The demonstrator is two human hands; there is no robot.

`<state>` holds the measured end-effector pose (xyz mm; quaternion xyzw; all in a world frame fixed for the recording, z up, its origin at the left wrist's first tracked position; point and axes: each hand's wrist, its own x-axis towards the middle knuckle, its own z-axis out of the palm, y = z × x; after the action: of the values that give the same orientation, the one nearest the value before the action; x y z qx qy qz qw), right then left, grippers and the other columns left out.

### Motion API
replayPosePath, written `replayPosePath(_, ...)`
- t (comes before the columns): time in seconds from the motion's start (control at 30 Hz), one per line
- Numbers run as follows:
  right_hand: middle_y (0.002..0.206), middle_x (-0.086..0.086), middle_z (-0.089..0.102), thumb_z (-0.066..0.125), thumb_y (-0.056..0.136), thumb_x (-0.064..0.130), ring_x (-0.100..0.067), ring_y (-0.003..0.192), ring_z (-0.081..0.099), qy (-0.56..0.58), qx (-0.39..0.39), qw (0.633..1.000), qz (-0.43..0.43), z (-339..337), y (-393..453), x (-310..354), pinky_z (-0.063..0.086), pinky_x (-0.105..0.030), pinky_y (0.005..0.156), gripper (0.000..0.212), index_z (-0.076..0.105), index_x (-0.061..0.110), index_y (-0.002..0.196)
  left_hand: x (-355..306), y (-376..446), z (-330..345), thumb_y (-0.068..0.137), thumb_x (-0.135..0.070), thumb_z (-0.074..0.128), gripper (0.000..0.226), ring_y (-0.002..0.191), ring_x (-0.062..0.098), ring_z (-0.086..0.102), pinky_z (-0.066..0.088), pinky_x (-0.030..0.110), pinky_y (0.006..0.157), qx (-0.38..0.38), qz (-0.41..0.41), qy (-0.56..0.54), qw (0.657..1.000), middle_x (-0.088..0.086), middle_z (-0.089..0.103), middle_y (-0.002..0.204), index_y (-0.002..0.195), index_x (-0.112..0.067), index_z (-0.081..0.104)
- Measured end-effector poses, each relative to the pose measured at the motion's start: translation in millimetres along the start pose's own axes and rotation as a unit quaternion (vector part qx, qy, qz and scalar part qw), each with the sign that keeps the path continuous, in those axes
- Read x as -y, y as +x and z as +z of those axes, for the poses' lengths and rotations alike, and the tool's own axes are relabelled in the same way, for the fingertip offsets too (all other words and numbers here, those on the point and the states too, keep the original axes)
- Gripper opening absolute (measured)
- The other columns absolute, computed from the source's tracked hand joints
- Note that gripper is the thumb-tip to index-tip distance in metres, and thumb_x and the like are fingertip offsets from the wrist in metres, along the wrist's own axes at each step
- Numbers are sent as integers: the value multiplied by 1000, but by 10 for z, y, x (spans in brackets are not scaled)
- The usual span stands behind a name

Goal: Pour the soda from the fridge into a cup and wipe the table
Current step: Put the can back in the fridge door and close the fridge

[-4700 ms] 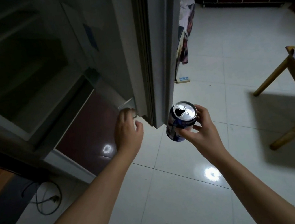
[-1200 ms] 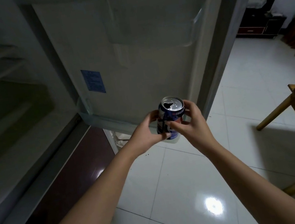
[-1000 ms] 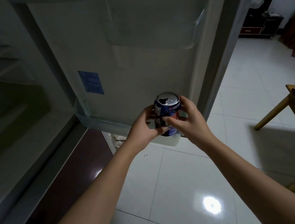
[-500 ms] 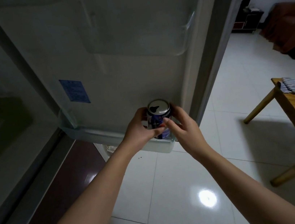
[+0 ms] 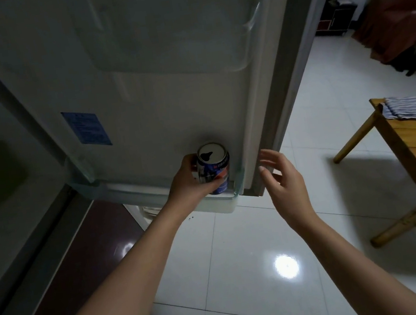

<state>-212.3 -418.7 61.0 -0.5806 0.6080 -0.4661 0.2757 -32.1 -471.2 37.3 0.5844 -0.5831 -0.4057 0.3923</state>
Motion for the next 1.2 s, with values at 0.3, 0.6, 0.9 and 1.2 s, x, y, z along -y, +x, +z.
replayPosePath(0.3,149,-5,30,52,92,19,-22,134,34,-42,-32,996,73,-78,153,-229,35,-40,109,56,26,18,142,40,6,71,61,-43,81,65,95,15,56,46,28,82,-9,-22,95,995,-9,55,97,111,-23,44)
replayPosePath(0.6,155,3,16,50,92,12,-19,141,22,0,34,997,76,-112,271,-204,25,-38,111,70,8,26,147,19,28,113,59,-47,81,63,89,17,57,40,25,70,6,-45,175,984,-10,56,94,103,-24,42)
replayPosePath(0.9,155,3,17,49,91,10,-18,141,21,22,63,995,74,-67,232,-190,27,-43,113,73,7,27,147,64,45,120,55,-53,78,65,104,23,58,50,37,84,9,-73,190,979,-4,64,108,103,-25,44)
replayPosePath(1.2,156,4,13,49,92,11,-18,142,19,20,79,994,73,-78,79,-193,26,-40,113,75,2,30,147,68,-20,67,60,-51,78,68,109,23,57,43,42,96,12,-65,217,974,-2,63,115,113,-19,48)
